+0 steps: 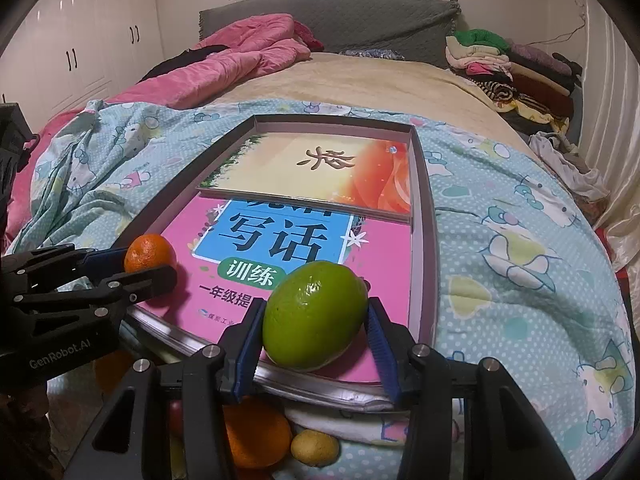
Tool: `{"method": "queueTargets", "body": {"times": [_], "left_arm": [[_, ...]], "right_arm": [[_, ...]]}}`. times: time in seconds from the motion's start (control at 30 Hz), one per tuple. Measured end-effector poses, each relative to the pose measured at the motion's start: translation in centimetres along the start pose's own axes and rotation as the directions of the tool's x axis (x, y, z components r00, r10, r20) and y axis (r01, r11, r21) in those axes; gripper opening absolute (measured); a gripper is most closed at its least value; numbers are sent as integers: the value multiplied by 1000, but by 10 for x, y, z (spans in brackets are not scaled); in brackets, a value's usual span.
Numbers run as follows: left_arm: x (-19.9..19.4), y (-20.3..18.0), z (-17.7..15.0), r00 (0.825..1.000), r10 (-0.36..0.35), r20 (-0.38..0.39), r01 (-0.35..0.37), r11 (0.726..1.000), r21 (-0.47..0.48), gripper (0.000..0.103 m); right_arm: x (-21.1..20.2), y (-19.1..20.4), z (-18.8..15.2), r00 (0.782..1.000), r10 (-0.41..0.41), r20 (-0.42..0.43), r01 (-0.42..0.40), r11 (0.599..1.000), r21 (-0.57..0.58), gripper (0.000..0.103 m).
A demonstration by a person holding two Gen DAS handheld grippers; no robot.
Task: Organize fruits
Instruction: 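Lower the lime onto the pink book and open the right tool while the left tool releases the orange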
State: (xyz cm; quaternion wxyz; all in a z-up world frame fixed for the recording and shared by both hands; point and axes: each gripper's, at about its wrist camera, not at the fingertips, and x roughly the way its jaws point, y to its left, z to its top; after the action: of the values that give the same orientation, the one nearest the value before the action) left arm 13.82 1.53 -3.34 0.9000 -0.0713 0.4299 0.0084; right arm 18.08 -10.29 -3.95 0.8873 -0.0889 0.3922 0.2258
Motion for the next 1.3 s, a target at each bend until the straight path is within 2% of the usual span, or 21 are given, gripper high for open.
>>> {"method": "queueTargets", "body": {"times": [0.47, 0.83, 1.3], "left_arm": [[0, 3, -1, 1000, -19, 0, 19, 1000, -17, 41], [-3, 7, 0, 1000, -27, -9, 26, 999, -43, 42], [-11, 5, 1, 999, -43, 4, 43, 998, -35, 60]], "right_arm": [[-1, -1, -1, 1000, 16, 21, -16, 1000, 4, 50], [-13, -1, 0, 997, 20, 76, -21, 1000, 15, 61], [-24, -6, 2, 993, 32, 118, -37, 998, 43, 69]]}}
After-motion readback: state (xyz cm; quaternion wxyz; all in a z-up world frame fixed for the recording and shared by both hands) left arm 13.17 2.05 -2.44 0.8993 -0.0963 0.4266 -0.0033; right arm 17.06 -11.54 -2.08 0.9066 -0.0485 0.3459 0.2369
